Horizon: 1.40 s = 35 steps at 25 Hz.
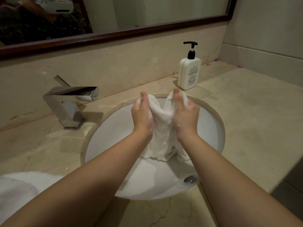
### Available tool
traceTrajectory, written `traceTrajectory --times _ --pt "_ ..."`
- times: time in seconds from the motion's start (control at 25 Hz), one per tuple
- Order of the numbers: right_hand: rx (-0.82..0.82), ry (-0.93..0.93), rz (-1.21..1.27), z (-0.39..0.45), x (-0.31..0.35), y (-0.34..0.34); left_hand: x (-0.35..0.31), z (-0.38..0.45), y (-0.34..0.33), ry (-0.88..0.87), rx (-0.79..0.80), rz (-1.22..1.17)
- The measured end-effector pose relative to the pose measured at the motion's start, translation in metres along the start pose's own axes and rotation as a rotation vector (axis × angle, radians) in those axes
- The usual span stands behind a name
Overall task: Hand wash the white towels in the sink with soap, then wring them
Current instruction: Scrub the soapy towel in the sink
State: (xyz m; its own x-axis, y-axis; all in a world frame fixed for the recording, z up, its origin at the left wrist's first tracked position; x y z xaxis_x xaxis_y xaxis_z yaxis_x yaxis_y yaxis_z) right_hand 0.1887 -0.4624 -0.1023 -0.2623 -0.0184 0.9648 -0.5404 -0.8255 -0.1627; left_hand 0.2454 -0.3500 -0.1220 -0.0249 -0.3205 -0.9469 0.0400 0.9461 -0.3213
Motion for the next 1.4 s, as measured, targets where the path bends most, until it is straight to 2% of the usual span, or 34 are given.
traceTrajectory --times 0.08,0.28,0.4,0.56,0.76,0.92,1.04,1.12,1.2,1.28,1.4 --pt "0.079 0.008 -0.123 -0.001 -0.004 -0.007 0.0 -0.003 -0.003 0.027 0.018 -0.029" --pt "0.071 0.001 -0.308 0.0 -0.006 -0.003 0.0 -0.006 -0.006 -0.041 0.053 0.05" --pt "0.085 0.066 -0.331 -0.01 -0.001 -0.012 0.006 -0.003 -0.006 0.074 0.062 0.067" --pt "-0.026 -0.068 -0.264 0.001 -0.012 -0.008 0.019 -0.002 -0.012 0.205 0.111 0.01" --pt "0.098 0.012 -0.431 -0.015 -0.013 -0.027 0.024 0.002 -0.004 0.326 0.113 -0.032" --pt "-0.045 -0.109 -0.459 0.003 -0.013 -0.013 0.021 -0.011 -0.012 0.414 0.129 -0.012" --pt "0.049 -0.097 -0.317 -0.012 -0.016 -0.022 0.024 0.0 0.0 0.364 -0.012 -0.011" --pt "0.034 -0.055 -0.268 -0.018 -0.014 -0.021 0.021 0.006 0.009 0.331 -0.086 0.013" --pt "-0.039 -0.146 -0.136 -0.006 -0.019 -0.008 0.012 0.014 0.016 0.259 -0.147 0.008" --pt "-0.019 -0.225 -0.055 0.004 -0.022 0.001 -0.001 0.022 0.023 0.18 -0.189 -0.003" --pt "0.001 0.02 -0.192 0.005 -0.01 0.008 -0.015 0.029 0.03 0.081 -0.19 0.021"
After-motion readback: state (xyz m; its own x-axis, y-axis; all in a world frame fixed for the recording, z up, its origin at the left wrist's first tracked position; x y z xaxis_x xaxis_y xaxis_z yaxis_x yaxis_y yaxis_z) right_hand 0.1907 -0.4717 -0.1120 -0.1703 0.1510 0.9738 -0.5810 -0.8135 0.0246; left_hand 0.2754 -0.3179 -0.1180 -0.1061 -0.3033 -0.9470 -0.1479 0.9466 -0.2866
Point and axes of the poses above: each hand's wrist, its own z-axis towards the middle knuckle, its own y-axis out of the back of the hand, x = y × z, the point moved 4 cm from there along z, towards the middle knuckle, and after that the axes turned 5 degrees about x, right-handed, at the moved point
